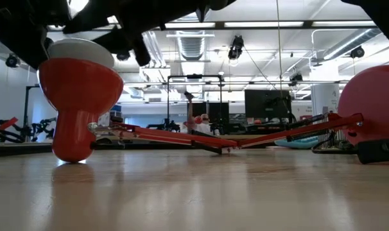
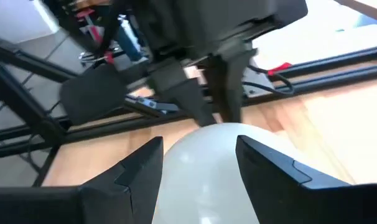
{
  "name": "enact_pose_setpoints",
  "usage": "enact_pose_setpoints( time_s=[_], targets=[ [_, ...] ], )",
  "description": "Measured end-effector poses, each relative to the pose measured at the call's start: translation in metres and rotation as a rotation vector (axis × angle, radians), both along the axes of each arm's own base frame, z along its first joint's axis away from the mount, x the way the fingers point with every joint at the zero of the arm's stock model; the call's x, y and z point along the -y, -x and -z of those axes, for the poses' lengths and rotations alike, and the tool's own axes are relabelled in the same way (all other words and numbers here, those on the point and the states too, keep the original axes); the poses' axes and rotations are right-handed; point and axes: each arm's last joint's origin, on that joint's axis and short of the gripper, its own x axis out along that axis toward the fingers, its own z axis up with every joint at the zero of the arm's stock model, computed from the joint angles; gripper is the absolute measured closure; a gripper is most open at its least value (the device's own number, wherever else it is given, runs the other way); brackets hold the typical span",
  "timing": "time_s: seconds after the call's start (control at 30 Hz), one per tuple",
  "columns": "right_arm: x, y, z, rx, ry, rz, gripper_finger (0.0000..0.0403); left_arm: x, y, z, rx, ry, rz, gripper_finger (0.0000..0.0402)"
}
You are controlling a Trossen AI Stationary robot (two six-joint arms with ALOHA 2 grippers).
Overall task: Screw lightbulb
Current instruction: Insert the lightbulb into the orange desk lamp
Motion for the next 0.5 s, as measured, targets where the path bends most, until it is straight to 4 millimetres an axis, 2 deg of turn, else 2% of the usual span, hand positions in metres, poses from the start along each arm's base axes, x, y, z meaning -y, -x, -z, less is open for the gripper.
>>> enact_pose_setpoints(
  time_s=[0.23, 0.5],
  targets=[
    [0.012, 0.0, 0.002, -0.036, 0.0, 0.039, 0.0204, 0.0, 0.001, -0.012, 0.014, 0.003, 0.013, 0.0364],
    [0.009, 0.001, 0.002, -0.037, -0.022, 0.013, 0.0204, -0.003, 0.005, -0.015, -0.016, -0.005, 0.011, 0.0364]
  ],
)
